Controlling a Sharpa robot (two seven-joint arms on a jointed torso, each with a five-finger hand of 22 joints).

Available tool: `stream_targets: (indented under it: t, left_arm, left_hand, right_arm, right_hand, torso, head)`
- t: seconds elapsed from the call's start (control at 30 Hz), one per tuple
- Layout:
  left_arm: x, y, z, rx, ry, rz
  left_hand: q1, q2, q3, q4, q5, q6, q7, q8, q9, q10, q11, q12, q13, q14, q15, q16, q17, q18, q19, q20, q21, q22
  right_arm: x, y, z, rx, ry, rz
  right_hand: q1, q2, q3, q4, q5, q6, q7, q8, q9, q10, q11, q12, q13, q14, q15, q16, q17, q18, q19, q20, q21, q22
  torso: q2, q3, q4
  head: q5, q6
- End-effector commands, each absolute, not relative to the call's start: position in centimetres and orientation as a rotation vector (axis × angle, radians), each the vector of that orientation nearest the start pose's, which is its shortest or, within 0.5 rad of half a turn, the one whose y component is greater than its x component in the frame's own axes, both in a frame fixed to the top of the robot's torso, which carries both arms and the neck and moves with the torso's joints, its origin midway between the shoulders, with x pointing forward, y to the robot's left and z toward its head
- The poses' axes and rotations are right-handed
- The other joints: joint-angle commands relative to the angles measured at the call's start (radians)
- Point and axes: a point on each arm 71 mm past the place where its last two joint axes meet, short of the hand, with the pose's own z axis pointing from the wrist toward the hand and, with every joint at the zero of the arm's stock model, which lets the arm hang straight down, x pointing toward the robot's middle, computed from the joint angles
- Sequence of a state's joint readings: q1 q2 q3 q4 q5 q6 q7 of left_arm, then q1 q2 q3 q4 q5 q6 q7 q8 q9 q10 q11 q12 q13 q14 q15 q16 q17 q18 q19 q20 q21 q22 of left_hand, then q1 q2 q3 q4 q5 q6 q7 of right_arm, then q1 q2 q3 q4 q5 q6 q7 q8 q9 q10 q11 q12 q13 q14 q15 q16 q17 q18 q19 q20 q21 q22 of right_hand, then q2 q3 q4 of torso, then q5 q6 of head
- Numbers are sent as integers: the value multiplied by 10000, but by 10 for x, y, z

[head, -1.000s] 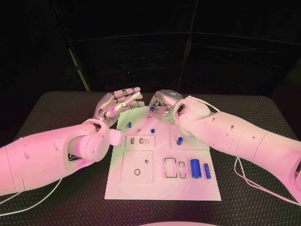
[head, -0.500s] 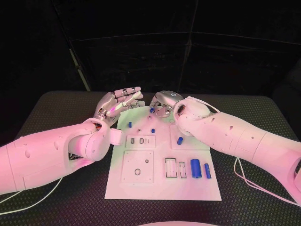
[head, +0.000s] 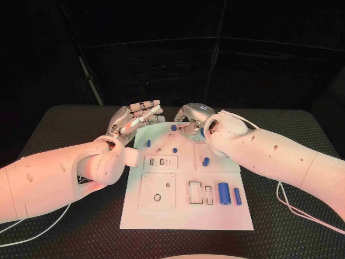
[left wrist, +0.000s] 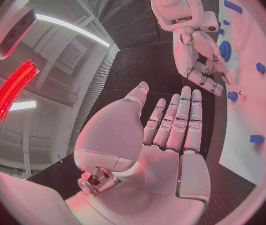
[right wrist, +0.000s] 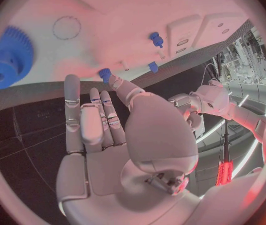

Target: Assemble the parts on the task board

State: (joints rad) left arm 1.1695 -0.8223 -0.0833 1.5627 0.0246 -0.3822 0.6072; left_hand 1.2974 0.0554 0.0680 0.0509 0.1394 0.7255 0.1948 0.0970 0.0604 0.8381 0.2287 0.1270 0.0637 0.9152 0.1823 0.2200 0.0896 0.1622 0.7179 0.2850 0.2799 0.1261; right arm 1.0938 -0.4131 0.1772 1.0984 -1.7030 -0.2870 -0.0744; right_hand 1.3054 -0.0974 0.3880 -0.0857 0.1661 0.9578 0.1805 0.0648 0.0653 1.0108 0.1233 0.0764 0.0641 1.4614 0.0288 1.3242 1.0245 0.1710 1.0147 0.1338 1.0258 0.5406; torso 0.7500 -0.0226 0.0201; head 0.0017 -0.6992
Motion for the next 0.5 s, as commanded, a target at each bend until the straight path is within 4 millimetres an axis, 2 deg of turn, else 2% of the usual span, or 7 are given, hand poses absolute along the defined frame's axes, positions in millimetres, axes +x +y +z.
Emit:
stream_targets:
  t: [0.03, 0.17, 0.2, 0.27, 0.37, 0.43, 0.5]
  left_arm:
    - [472, 193, -190, -10436, 12754, -16333]
    - [471, 194, -190, -10439, 12760, -16344]
    - [471, 194, -190, -10439, 12760, -16345]
    - [471, 195, -190, -10441, 12758, -16342]
    - [471, 196, -190, -10446, 12752, -16322]
    - [471, 196, -190, -10449, 12751, -16311]
    - [471, 196, -190, -10450, 12754, -16312]
  left_hand:
    - [24, 49, 22, -57, 7, -59, 891, -27, -9, 26, 26, -48, -14, 16, 5, -48, -15, 153, 53, 17, 2, -10]
    - [22, 50, 22, -59, 7, -38, 891, -27, -8, 25, 26, -52, -14, 14, 7, -55, -18, 152, 51, 17, 0, -13]
    - [22, 50, 22, -59, 7, -38, 891, -27, -8, 25, 26, -52, -14, 14, 7, -55, -18, 152, 51, 17, 0, -13]
    - [22, 50, 22, -59, 7, -38, 891, -27, -8, 25, 26, -52, -14, 14, 7, -55, -18, 152, 51, 17, 0, -13]
    - [22, 50, 22, -59, 7, -38, 891, -27, -8, 25, 26, -52, -14, 14, 7, -55, -18, 152, 51, 17, 0, -13]
    - [22, 50, 22, -59, 7, -38, 891, -27, -8, 25, 26, -52, -14, 14, 7, -55, -18, 152, 51, 17, 0, -13]
    - [22, 50, 22, -59, 7, -38, 891, -27, -8, 25, 26, -52, -14, 14, 7, -55, -18, 152, 51, 17, 0, -13]
  right_arm:
    - [545, -110, -182, -1769, 14818, 6404]
    - [539, -137, -176, -1385, 14792, 6341]
    - [538, -142, -176, -1271, 14867, 6319]
    - [536, -157, -175, -893, 15170, 6231]
    - [534, -175, -177, -361, 15710, 6043]
    - [534, -186, -179, -53, 16108, 5914]
    - [534, -193, -181, 193, 16487, 5780]
  right_hand:
    - [-20, -108, -66, 25, -37, -72, 3, -7, 3, -22, -3, 82, 27, 11, 50, -49, 16, 142, -75, 24, -66, -18]
    - [-8, -75, -131, 135, 30, -3, 10, 37, 25, 365, -52, 437, 101, 98, 14, 72, 209, 152, -16, 4, -41, -30]
    - [-12, -60, -132, 167, 37, 22, 16, 46, 28, 585, -81, 576, 141, 124, -5, 116, 288, 155, 7, -6, -26, -28]
    - [-16, -68, -160, 244, 21, 92, 13, 67, 36, 1472, -222, 1102, 328, 212, -100, 274, 576, 165, 88, -63, 32, -16]
    - [-124, -369, -497, 365, 174, 79, -213, 80, 35, 2786, -552, 2053, 831, 303, -356, 435, 835, 114, 399, -262, 272, 314]
    - [-370, -571, -852, 574, 248, -44, -282, 50, 21, 3172, -627, 2541, 1161, 329, -431, 485, 913, 49, 628, -361, 442, 596]
    - [-673, -711, -1277, 858, 304, -211, -295, 9, 5, 3336, -644, 2949, 1466, 361, -455, 558, 1048, 16, 741, -406, 512, 712]
  torso:
    - [-32, 13, -51]
    - [-85, 42, -119]
    - [-72, 30, -110]
    - [-86, 45, -135]
    - [-106, 71, -182]
    - [-91, 55, -165]
    - [-99, 62, -178]
  head:
    - [10, 36]
    - [20, 42]
    - [-23, 75]
    - [-35, 89]
    - [-40, 82]
    - [-108, 84]
    - [-125, 97]
